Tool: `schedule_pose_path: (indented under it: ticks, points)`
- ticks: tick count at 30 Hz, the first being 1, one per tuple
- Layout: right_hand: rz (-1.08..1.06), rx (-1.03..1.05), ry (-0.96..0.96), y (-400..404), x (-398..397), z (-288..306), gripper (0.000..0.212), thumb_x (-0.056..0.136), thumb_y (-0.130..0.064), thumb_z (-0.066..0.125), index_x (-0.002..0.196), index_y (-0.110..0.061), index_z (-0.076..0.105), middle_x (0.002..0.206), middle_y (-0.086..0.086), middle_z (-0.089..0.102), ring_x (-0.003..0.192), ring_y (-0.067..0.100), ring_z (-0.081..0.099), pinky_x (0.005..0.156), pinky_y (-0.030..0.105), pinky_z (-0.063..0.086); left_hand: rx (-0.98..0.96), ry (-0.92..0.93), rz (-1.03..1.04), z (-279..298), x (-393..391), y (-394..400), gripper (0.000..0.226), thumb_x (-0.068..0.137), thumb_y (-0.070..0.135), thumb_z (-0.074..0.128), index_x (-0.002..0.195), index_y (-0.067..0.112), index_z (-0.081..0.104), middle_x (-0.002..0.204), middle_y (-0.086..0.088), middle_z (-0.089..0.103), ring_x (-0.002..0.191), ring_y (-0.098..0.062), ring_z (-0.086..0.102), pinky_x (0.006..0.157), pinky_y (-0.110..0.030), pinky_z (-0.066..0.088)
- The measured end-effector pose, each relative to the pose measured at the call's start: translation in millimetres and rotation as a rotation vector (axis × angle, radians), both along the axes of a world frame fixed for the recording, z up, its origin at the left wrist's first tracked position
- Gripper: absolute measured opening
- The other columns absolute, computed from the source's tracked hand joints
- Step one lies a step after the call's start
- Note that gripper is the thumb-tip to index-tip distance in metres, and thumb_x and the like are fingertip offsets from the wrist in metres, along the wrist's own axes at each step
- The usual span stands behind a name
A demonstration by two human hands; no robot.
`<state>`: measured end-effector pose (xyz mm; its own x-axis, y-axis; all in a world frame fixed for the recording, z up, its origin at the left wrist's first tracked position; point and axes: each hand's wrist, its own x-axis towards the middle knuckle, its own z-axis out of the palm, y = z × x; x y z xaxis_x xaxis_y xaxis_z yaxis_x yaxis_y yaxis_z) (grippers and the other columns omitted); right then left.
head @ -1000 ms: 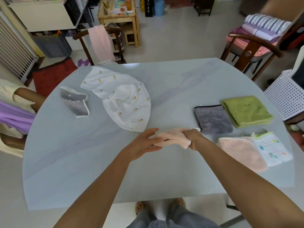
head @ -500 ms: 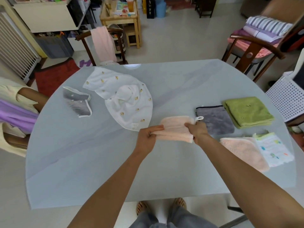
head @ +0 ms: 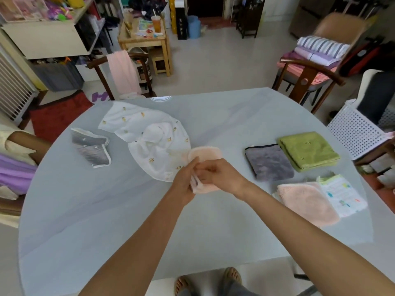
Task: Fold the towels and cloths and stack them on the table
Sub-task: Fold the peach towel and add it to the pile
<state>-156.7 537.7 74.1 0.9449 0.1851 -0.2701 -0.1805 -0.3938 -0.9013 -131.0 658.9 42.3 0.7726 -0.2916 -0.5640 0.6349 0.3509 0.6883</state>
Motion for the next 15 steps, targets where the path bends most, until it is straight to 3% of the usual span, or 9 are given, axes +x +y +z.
schedule_pose_path:
  ticks: [2, 4, 6, 8, 10, 13, 15]
  points:
    - [-0.257, 0.111, -0.147, -12.0, 6.2, 5.1, 0.014, 0.091, -0.018, 0.06, 0.091, -0.011, 0.072, 0.093, 0.006, 0.073, 0.09, 0.019, 0.066, 0.088, 0.033, 0.051, -0.075, -0.01, 0.016, -4.4, 2.8, 14.0, 0.042, 0.098, 0.024, 0.049, 0.135, 0.004, 0.049, 0.12, -0.011, 0.064, 0.111, -0.027, 0.062, 0.091, -0.038, 0.053]
    - [-0.597, 0.11, -0.21, -28.8, 14.6, 6.6, 0.019, 0.09, -0.023, 0.062, 0.101, -0.008, 0.068, 0.101, 0.005, 0.07, 0.097, 0.019, 0.064, 0.089, 0.032, 0.049, -0.134, -0.033, -0.002, -0.6, 5.9, 18.7, 0.027, 0.096, 0.019, 0.052, 0.122, 0.013, 0.059, 0.11, -0.007, 0.07, 0.105, -0.024, 0.063, 0.089, -0.041, 0.053]
    - [-0.648, 0.242, 0.022, -41.6, 15.8, 2.9, 0.046, 0.088, -0.043, 0.062, 0.11, -0.003, 0.063, 0.11, 0.014, 0.067, 0.105, 0.028, 0.063, 0.096, 0.042, 0.049, -0.173, -0.027, -0.036, 6.7, 7.2, 15.2, 0.021, 0.095, 0.02, 0.055, 0.114, 0.016, 0.062, 0.109, -0.007, 0.071, 0.108, -0.026, 0.062, 0.095, -0.045, 0.049]
    - [-0.559, 0.48, 0.288, -50.3, 6.8, -3.3, 0.047, 0.089, -0.05, 0.058, 0.111, -0.01, 0.067, 0.11, 0.01, 0.07, 0.104, 0.025, 0.066, 0.092, 0.042, 0.051, -0.194, -0.029, -0.1, 9.8, 7.0, 10.3, 0.028, 0.093, 0.022, 0.056, 0.119, 0.014, 0.061, 0.114, -0.008, 0.07, 0.111, -0.026, 0.062, 0.094, -0.043, 0.049]
    - [-0.584, 0.617, 0.327, -54.9, -2.7, -9.0, 0.04, 0.089, -0.043, 0.061, 0.11, -0.009, 0.068, 0.108, 0.009, 0.071, 0.099, 0.023, 0.068, 0.086, 0.039, 0.053, -0.15, -0.015, -0.168, 8.6, 5.7, 4.0, 0.032, 0.092, 0.023, 0.057, 0.122, 0.012, 0.061, 0.112, -0.007, 0.071, 0.107, -0.023, 0.064, 0.088, -0.038, 0.051]
    - [-0.786, 0.44, 0.104, -71.3, -11.3, -17.0, 0.035, 0.087, -0.031, 0.068, 0.105, -0.001, 0.067, 0.1, 0.012, 0.072, 0.093, 0.026, 0.069, 0.085, 0.044, 0.056, -0.011, -0.088, -0.276, 2.4, 3.8, -13.0, 0.029, 0.095, 0.02, 0.054, 0.122, 0.011, 0.061, 0.106, -0.003, 0.072, 0.099, -0.017, 0.066, 0.081, -0.031, 0.053]
    - [-0.9, 0.239, -0.052, -88.1, -20.5, -19.3, 0.022, 0.091, -0.024, 0.062, 0.092, -0.002, 0.065, 0.084, 0.009, 0.068, 0.079, 0.022, 0.065, 0.074, 0.039, 0.055, 0.054, -0.184, -0.347, -3.2, 1.8, -34.2, 0.03, 0.098, 0.015, 0.05, 0.126, 0.01, 0.057, 0.109, -0.004, 0.07, 0.097, -0.015, 0.066, 0.081, -0.028, 0.055]
